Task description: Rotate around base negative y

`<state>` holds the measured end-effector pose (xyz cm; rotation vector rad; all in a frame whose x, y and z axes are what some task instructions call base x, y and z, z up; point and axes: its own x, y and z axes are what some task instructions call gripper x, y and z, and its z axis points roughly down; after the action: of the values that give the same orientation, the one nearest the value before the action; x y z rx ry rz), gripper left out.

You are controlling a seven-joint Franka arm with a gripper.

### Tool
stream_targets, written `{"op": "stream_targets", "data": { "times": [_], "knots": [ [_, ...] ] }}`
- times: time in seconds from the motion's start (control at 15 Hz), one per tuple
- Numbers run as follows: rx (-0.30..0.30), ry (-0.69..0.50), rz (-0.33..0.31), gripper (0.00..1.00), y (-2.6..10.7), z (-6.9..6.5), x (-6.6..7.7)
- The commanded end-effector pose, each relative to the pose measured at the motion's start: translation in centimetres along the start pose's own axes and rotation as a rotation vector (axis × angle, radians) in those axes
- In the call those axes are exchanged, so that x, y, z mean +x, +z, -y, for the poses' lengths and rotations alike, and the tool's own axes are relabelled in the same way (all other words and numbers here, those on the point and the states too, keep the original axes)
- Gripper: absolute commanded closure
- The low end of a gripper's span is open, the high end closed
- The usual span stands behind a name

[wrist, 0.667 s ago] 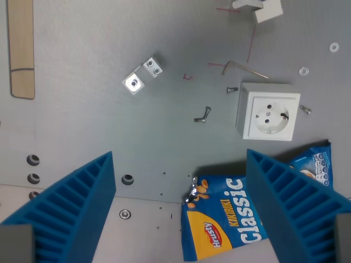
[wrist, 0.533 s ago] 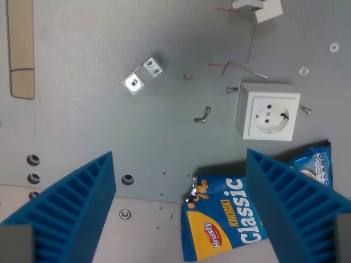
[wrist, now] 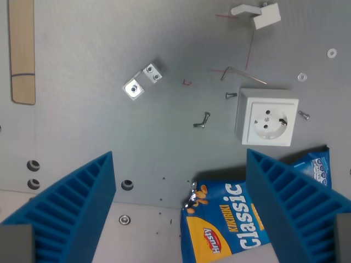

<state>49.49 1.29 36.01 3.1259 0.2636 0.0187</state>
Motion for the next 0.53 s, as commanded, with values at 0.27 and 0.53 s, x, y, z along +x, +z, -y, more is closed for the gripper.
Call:
{"op": "stream_targets", "data": {
  "times": [0.27, 0.53],
  "knots": [
    [-0.029, 0.000, -0.171, 0.00, -0.09, 0.05, -0.40],
    [-0.038, 0.001, -0.224, 0.00, -0.09, 0.05, -0.40]
  ]
}}
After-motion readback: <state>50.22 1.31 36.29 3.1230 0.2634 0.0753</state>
